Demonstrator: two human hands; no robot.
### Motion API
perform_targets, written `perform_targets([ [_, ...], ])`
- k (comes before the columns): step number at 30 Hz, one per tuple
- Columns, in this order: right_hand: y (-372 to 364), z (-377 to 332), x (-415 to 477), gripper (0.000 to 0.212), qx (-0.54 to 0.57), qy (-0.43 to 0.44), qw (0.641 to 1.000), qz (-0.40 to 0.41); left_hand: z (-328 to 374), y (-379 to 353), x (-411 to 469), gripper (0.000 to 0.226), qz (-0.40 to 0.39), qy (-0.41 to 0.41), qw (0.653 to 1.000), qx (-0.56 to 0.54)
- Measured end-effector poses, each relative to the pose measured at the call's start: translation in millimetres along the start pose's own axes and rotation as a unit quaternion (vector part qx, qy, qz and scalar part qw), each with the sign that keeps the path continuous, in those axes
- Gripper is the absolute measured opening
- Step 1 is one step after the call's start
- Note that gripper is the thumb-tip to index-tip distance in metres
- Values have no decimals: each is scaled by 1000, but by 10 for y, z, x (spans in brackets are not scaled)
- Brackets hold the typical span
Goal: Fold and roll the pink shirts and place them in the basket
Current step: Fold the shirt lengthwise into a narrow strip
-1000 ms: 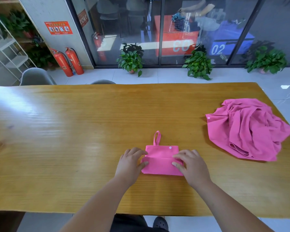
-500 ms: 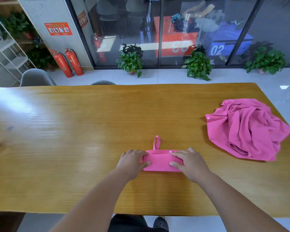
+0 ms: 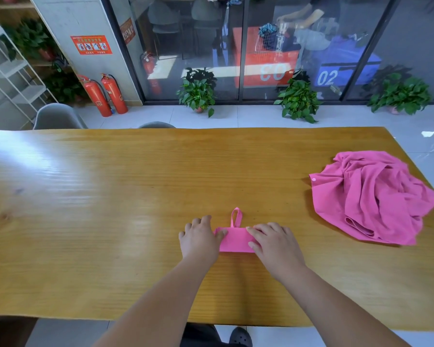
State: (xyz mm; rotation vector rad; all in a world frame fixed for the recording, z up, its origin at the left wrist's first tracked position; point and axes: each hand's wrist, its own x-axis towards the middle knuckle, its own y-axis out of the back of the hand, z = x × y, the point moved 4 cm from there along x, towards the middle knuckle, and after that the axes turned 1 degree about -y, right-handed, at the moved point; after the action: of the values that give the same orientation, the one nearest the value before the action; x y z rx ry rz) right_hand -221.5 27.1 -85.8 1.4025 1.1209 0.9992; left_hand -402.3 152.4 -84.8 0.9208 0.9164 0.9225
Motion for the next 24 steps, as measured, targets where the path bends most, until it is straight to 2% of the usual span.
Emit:
perform_targets([
  [2, 15, 34, 93, 47, 8, -26, 999, -28, -33, -13, 15, 76, -8, 36, 999, -32],
  [5, 47, -14, 193, 53, 14, -74, 996, -53, -119, -127, 14, 85, -38, 92, 985, -144],
  [8, 52, -155, 244, 58, 47, -111, 989, -80, -100, -228, -9, 81, -99, 127, 946, -282],
  [10, 16, -239, 241, 62, 100, -127, 983, -86, -20, -236, -27, 71, -135, 119, 929, -323],
  [13, -55, -366, 163, 64, 203, -135, 964, -104, 47, -200, -18, 52, -164, 88, 931, -313],
  [15, -121, -443, 113, 62, 306, -135, 933, -137, -2, -160, 12, 51, -174, 83, 937, -292],
  [17, -160, -453, 87, 60, 364, -140, 908, -156, -58, -81, 56, 60, -179, 64, 949, -250],
  [21, -89, -265, 103, 34, 267, -164, 946, -79, -69, 4, 90, 81, -178, 14, 968, -174],
  [23, -83, -113, 81, 36, 211, -195, 956, -52, 6, -38, 61, 84, -170, -16, 975, -145],
  [24, -115, -43, 68, 44, 189, -203, 959, -65, 44, -68, 39, 86, -163, -24, 976, -140],
])
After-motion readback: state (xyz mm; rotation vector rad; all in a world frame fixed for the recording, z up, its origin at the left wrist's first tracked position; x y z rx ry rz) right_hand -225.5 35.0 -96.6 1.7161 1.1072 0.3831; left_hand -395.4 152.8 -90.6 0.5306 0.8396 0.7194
